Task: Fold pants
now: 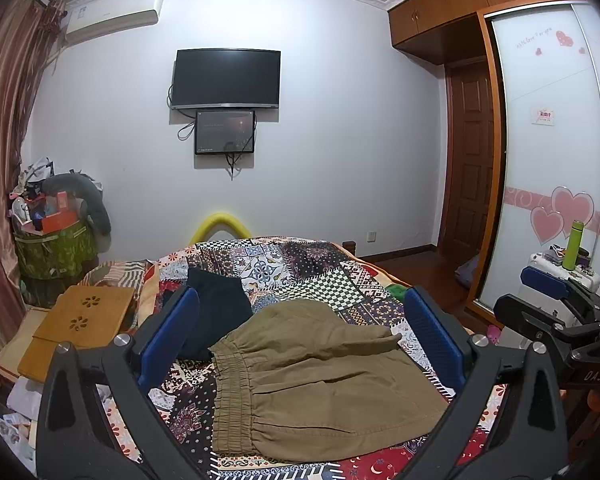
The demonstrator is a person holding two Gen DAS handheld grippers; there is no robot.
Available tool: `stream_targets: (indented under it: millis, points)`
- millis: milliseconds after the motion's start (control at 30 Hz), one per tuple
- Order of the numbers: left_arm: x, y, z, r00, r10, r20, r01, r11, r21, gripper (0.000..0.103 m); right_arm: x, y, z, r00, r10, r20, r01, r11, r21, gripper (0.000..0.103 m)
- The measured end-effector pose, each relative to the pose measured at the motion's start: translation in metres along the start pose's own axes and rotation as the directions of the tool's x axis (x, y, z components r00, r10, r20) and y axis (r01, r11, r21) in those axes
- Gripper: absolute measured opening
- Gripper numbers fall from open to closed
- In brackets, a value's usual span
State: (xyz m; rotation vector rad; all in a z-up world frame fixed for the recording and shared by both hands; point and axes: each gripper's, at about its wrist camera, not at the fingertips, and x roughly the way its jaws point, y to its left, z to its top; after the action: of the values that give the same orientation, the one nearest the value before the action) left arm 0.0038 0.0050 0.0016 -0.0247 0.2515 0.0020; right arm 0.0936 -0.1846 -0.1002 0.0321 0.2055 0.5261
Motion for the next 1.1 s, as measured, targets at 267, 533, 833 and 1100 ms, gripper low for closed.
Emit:
stream_targets:
  millis: [267,533,833,1100]
  points:
    - [0.0,0.0,0.002,1.0,-0.002,0.001,0.002,1.0,0.003,0.103,0.0,0.0,0.001,1.0,0.0,-0.001,0.0,1.0,0.0,0.103]
    - [0.0,-0.002,0.003,1.0,-0.001,0.001,0.001,1.0,0.007,0.103,-0.001,0.0,0.001,1.0,-0.001,0.001,0.001,1.0,-0.002,0.103]
    - [0.002,-0.002,0.002,1.0,-0.003,-0.001,0.003,1.0,0.003,0.103,-0.001,-0.001,0.001,1.0,-0.001,0.0,0.001,1.0,0.001,0.103]
    - [0.013,0.002,-0.002,1.0,0.007,-0.018,-0.007,1.0,0.003,0.103,0.003,-0.004,0.002,1.0,-0.003,-0.009,0.003,1.0,0.005,0.103]
